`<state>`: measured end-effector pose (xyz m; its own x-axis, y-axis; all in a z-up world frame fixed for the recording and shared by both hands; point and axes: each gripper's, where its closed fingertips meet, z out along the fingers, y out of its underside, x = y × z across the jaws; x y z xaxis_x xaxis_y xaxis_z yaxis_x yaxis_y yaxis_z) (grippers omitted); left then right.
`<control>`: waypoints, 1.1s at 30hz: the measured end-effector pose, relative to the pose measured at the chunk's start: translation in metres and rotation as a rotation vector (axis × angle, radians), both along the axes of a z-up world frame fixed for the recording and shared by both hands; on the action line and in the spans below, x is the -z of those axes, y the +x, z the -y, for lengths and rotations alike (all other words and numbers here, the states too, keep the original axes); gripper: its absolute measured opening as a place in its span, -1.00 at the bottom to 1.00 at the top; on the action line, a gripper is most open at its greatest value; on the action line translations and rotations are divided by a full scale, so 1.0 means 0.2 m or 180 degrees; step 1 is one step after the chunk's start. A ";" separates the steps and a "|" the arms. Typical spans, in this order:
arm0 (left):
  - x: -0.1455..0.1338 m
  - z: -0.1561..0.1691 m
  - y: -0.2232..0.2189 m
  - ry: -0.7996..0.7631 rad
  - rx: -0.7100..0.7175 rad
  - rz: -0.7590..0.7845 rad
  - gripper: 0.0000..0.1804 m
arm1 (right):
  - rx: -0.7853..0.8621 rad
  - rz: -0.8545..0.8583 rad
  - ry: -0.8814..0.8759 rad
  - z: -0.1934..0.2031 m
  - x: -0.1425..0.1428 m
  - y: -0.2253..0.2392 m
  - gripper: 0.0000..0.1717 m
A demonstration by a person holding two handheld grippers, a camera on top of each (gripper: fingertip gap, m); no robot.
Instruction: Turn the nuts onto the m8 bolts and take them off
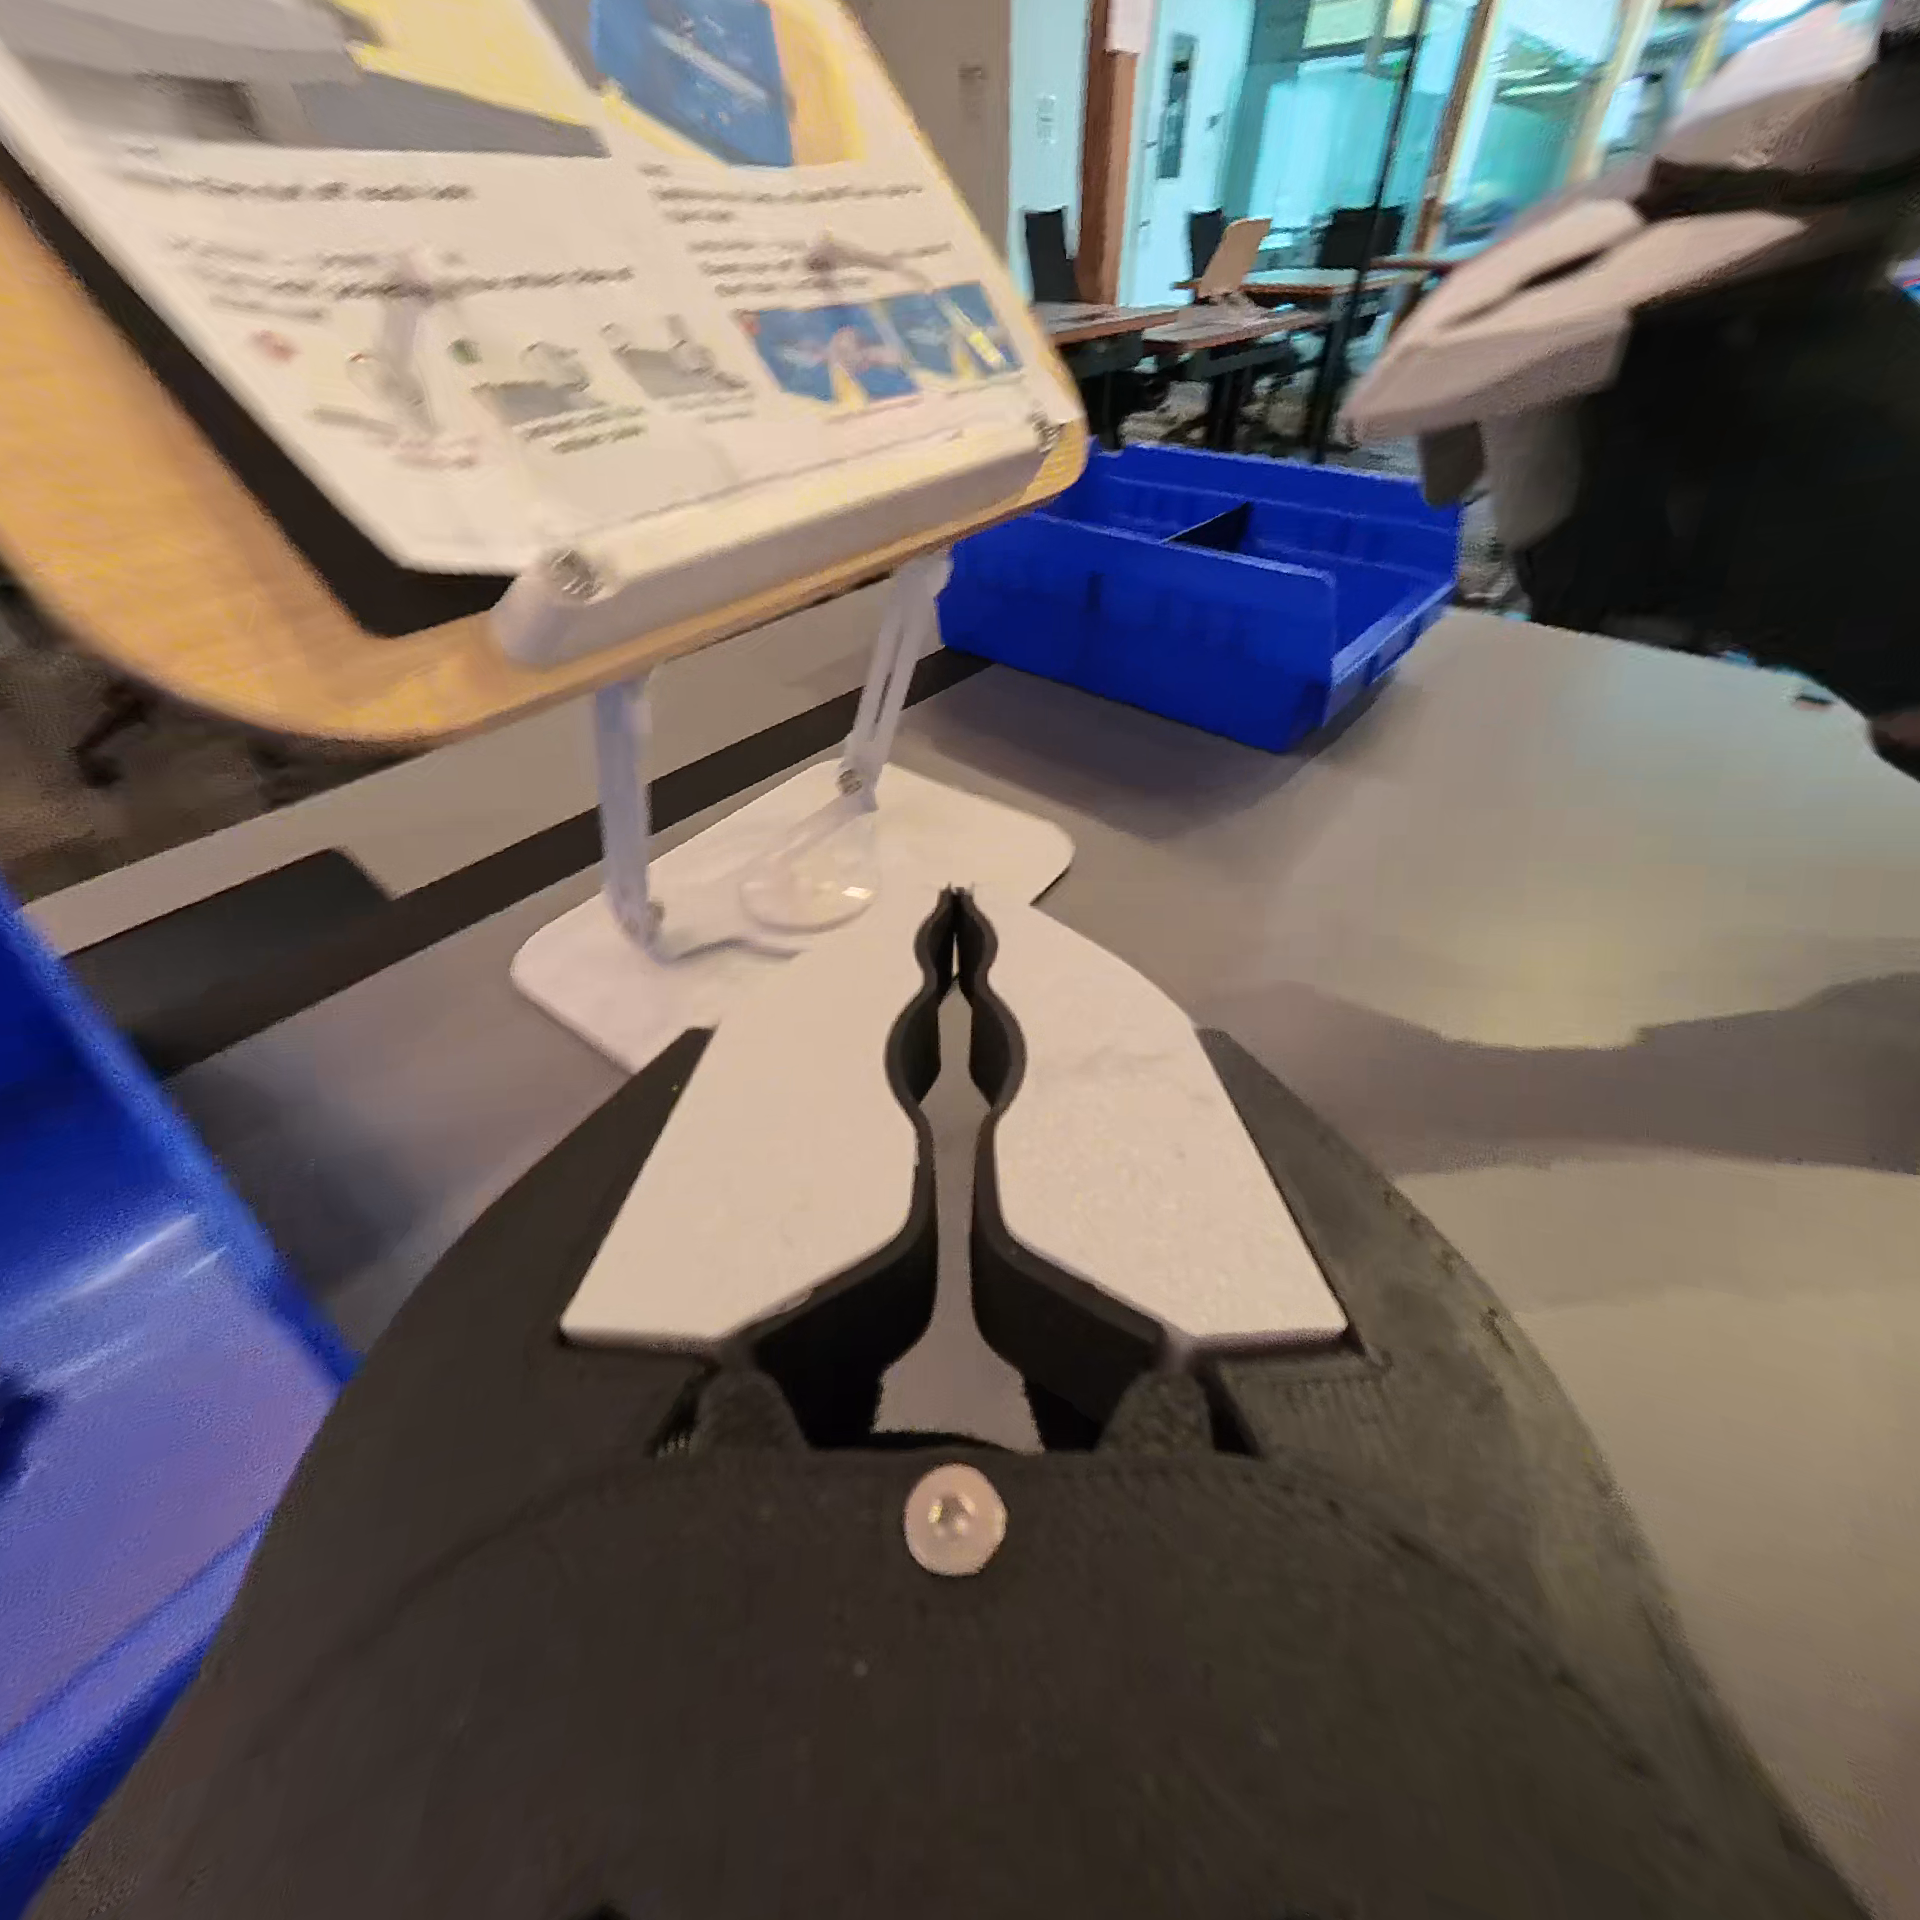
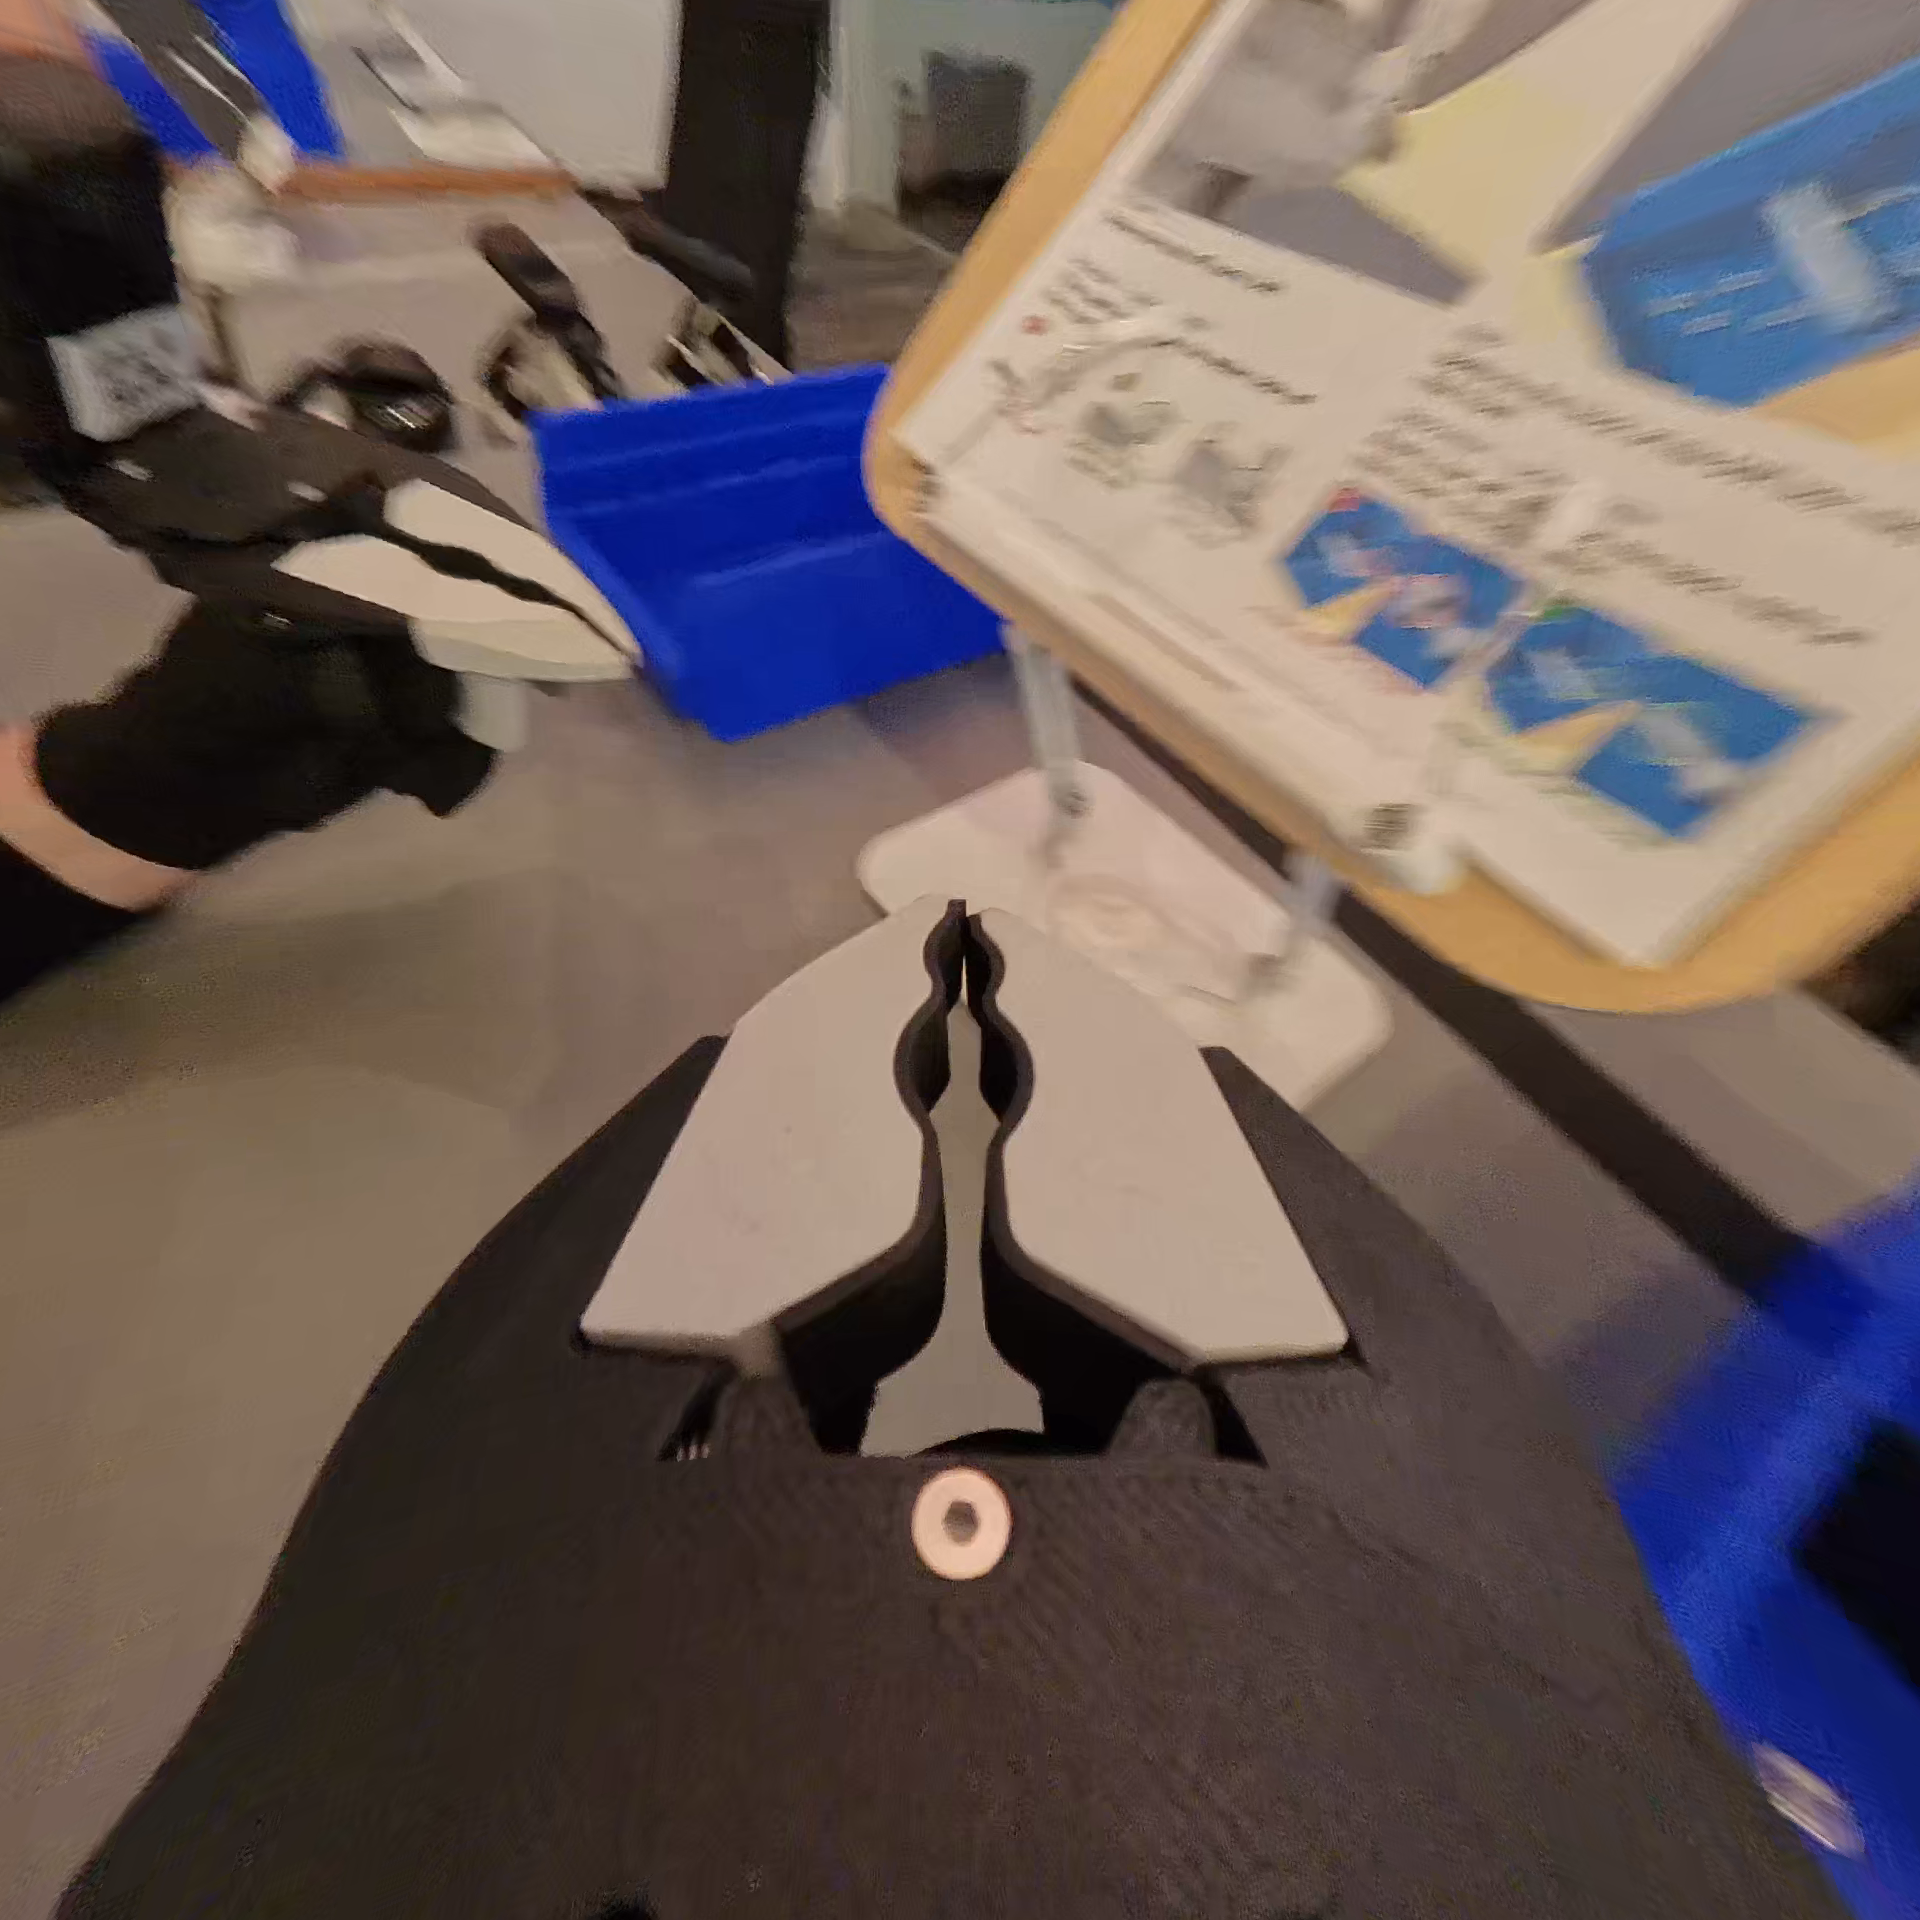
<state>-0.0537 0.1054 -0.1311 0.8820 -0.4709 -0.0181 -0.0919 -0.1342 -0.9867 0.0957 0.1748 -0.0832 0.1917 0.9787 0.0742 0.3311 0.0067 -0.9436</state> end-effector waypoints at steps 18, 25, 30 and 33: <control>0.28 -0.04 -0.99 -0.1555 -0.1839 0.0045 -0.66 | -0.0416 0.0137 -0.0341 0.20 0.65 -0.41 -1.00; 0.51 -0.18 -1.16 -0.3002 -0.1936 0.0024 -0.51 | -0.0504 0.0185 -0.0322 0.23 0.66 -0.41 -1.00; 0.61 -0.23 -1.23 -0.3376 -0.2091 0.0085 -0.53 | -0.0539 0.0218 -0.0324 0.24 0.66 -0.41 -1.00; 0.67 -0.22 -1.28 -0.3600 -0.2196 0.0093 -0.50 | -0.0546 0.0227 -0.0322 0.24 0.67 -0.41 -1.00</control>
<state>-0.3101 0.1503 -0.2657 0.9383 0.3286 0.1082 0.3459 -0.8886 -0.3012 0.0129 0.1270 -0.2165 0.0195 0.9996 -0.0188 0.3992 -0.0250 -0.9165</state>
